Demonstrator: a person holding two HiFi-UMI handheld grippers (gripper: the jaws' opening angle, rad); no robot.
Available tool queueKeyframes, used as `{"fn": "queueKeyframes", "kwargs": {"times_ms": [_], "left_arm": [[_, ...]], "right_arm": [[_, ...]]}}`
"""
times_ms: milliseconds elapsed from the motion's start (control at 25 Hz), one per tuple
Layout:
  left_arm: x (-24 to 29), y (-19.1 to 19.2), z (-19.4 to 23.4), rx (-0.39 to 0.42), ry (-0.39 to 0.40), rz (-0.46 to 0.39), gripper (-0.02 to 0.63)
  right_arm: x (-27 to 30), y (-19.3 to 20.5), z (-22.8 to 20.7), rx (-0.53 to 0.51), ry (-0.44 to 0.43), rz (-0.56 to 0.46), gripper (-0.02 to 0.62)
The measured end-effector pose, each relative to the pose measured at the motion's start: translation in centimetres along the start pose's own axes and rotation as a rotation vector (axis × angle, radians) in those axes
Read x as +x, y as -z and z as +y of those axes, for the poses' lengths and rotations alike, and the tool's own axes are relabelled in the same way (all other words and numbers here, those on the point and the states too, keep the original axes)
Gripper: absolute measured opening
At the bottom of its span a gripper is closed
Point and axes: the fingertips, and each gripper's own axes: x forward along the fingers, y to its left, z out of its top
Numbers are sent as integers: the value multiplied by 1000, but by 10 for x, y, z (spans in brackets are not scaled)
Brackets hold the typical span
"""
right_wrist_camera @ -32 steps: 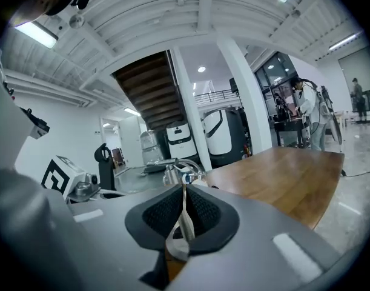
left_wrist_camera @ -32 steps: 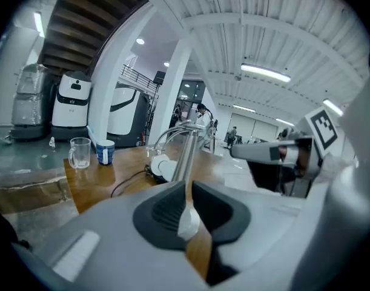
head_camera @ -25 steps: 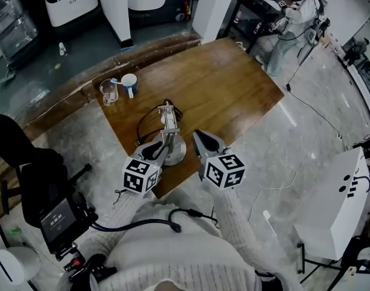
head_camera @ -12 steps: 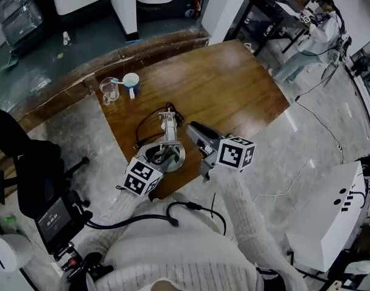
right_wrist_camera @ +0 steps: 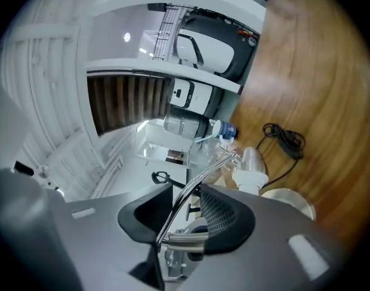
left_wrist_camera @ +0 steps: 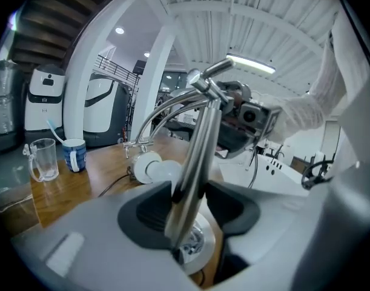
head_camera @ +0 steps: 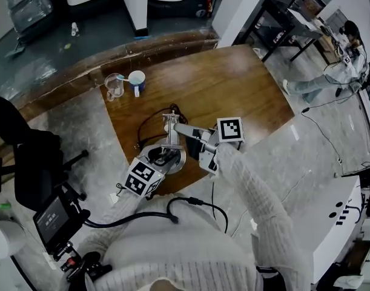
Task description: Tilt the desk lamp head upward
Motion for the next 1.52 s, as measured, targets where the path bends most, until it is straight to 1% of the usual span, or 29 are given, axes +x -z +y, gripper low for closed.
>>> {"fn": "queueKeyframes", "kwargs": {"times_ms": [80, 280, 400, 440, 520, 600, 720, 1000, 1200, 1320, 1400, 1440, 1520], "left_arm": [[1, -2, 1, 0, 3, -2, 178], [1, -2, 3, 1, 2, -12, 178], [1, -2, 4, 4, 5, -13, 176], [1, -2, 4, 2, 6, -14, 176], [1, -2, 5, 5, 5, -10, 175], [1, -2, 5, 13, 3, -4, 173], [1, -2, 4, 18, 0, 1, 173], [4, -2, 4, 20, 14, 42, 172], [7, -2, 5, -18, 26, 53, 178], [8, -1, 6, -31, 20, 62, 179], [9, -1, 8, -53, 15, 61, 183], [10, 0, 10, -66, 13, 61, 186], [9, 2, 12, -87, 14, 64, 189]], "right_arm": [[4, -2, -1, 57, -32, 8, 123], [21, -8, -9, 160, -97, 61, 118], [34, -12, -14, 197, -119, 74, 121], [37, -13, -15, 202, -129, 82, 132], [39, -13, -16, 187, -145, 105, 135], [40, -12, -13, 144, -148, 130, 138], [39, -11, -11, 71, -128, 150, 144], [39, -15, -4, -81, -112, 140, 160], [38, -18, 1, -140, -100, 128, 158], [38, -21, 8, -195, -114, 118, 158], [38, -25, 20, -269, -139, 100, 158], [38, -27, 27, -327, -147, 92, 158], [36, -30, 41, -489, -147, 85, 158]]}}
